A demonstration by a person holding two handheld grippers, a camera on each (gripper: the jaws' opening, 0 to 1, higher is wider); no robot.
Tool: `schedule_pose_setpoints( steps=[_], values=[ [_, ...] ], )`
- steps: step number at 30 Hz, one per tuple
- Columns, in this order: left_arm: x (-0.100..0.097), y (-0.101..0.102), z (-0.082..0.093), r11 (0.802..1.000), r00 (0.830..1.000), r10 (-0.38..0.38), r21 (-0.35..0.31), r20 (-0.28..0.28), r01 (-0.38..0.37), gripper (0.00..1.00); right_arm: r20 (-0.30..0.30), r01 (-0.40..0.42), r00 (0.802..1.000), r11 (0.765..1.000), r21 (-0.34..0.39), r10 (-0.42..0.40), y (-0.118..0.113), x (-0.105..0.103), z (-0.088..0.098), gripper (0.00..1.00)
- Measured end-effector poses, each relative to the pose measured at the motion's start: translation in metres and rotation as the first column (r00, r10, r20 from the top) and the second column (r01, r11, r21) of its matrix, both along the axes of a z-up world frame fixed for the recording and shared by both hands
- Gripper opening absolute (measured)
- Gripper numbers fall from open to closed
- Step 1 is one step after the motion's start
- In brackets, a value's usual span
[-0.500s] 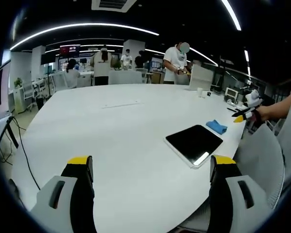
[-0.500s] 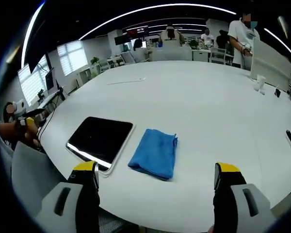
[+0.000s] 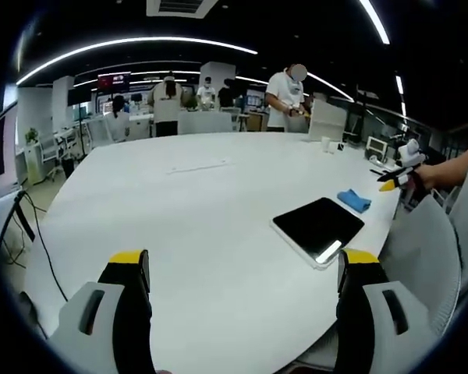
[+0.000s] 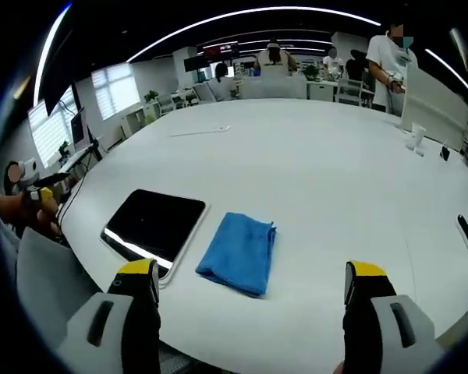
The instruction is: Wipe the mirror surface with the cleaning cloth until all visible marks leave the cleaned area.
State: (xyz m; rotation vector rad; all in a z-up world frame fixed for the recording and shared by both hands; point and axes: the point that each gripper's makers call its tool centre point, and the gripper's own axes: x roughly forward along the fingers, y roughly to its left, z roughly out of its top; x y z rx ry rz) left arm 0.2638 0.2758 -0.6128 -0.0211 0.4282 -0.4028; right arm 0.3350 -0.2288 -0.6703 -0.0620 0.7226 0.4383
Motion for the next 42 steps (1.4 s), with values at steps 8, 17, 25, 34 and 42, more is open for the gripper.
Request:
schedule_pose_setpoints(
  steps=[8, 17, 25, 34, 42],
  values=[
    [-0.002, 0.005, -0.004, 1.000, 1.000, 0.016, -0.001, -0.007, -0.016, 0.99, 0.002, -0.012, 1.000, 1.000, -0.009, 0.012, 0.007, 0.001, 0.002, 0.98],
    [-0.001, 0.000, -0.003, 1.000, 1.000, 0.007, -0.005, 0.001, -0.007, 0.99, 0.002, -0.035, 0.999, 0.998, -0.049, 0.035, 0.008, -0.003, 0.003, 0.91],
    [-0.006, -0.007, 0.000, 1.000, 1.000, -0.013, 0.013, -0.002, 0.013, 0.99, 0.005, -0.036, 0.999, 0.999, -0.035, 0.037, 0.011, -0.002, 0.007, 0.93],
    [-0.009, 0.001, 0.001, 1.000, 1.000, 0.012, 0.012, -0.007, -0.012, 0.99, -0.002, -0.041, 0.999, 0.998, -0.046, 0.040, 0.015, 0.007, 0.009, 0.92],
    [-0.010, 0.005, 0.002, 0.999, 0.999, 0.042, 0.009, 0.001, -0.042, 0.99, 0.007, -0.054, 0.999, 0.998, -0.041, 0.054, 0.020, 0.014, 0.020, 0.90]
  ],
)
